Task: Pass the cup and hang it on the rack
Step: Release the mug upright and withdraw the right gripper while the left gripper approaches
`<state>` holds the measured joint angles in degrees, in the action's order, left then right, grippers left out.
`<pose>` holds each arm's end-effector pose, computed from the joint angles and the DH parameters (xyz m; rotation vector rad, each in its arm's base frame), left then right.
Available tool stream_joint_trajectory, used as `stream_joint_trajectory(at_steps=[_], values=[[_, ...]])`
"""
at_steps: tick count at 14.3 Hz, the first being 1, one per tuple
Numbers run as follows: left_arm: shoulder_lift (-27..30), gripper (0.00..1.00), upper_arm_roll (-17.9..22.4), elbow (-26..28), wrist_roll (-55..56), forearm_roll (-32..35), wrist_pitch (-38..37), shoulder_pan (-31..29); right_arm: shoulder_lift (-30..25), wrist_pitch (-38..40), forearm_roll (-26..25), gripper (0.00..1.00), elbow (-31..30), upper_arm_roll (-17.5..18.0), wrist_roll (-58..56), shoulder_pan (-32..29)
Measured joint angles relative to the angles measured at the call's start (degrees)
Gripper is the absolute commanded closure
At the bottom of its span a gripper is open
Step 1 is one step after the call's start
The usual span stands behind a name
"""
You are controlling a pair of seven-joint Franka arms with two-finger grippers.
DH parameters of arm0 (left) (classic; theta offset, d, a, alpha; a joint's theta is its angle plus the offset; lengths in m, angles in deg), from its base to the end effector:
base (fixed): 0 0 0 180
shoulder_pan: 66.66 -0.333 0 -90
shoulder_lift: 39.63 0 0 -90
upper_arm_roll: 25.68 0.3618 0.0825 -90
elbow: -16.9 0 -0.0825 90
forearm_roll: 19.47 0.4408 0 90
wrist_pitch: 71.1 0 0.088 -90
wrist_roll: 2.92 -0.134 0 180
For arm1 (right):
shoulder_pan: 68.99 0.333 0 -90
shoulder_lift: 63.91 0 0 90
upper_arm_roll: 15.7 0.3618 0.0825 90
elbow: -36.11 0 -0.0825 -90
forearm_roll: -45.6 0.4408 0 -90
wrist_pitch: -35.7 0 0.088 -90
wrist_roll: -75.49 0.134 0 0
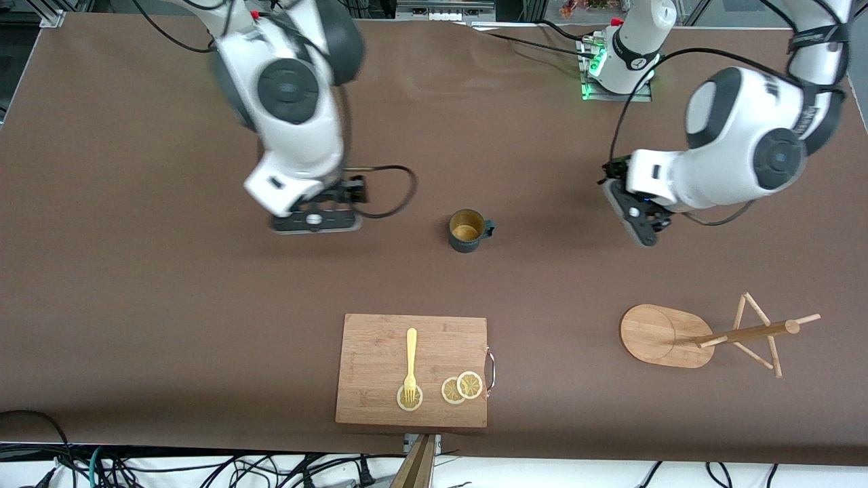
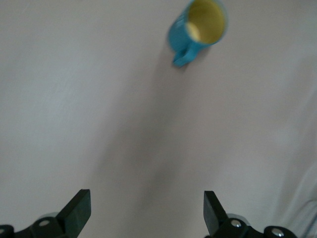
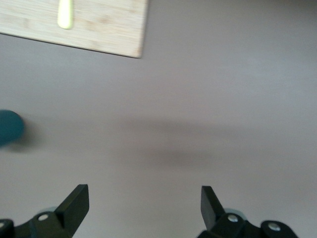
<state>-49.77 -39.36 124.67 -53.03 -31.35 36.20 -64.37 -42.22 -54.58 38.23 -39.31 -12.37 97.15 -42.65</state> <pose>0.6067 -0.1902 0.3992 2.4589 -1.4632 -0.1504 0.6457 0.3400 0.5236 2.9848 0.2171 -0.0909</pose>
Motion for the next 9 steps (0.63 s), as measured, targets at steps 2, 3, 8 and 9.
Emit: stream_joint_trajectory(at_steps=[2,3,8,9], values=[[0.1,0.00,-4.1,2.6,-4.3,0.0,6.0,0.1,-3.9,2.6,2.6,0.00,-2.0,-5.3,-8.8,-1.3],[0.2,0.00,-5.6,4.3,-6.7,-0.1,9.4,0.1,-5.6,3.2,4.7,0.00,-3.1,-9.0,-13.3,-1.6],[0.3,0.00,-6.5,15.0,-24.0,-14.7,23.4,-0.3,-11.2,3.8,6.9,0.00,-9.2,-14.0,-29.4,-10.9],[0.4,0.00,-6.5,16.8,-27.6,-18.4,25.4,-0.6,-12.1,3.9,6.9,0.00,-9.9,-13.4,-31.4,-13.4]])
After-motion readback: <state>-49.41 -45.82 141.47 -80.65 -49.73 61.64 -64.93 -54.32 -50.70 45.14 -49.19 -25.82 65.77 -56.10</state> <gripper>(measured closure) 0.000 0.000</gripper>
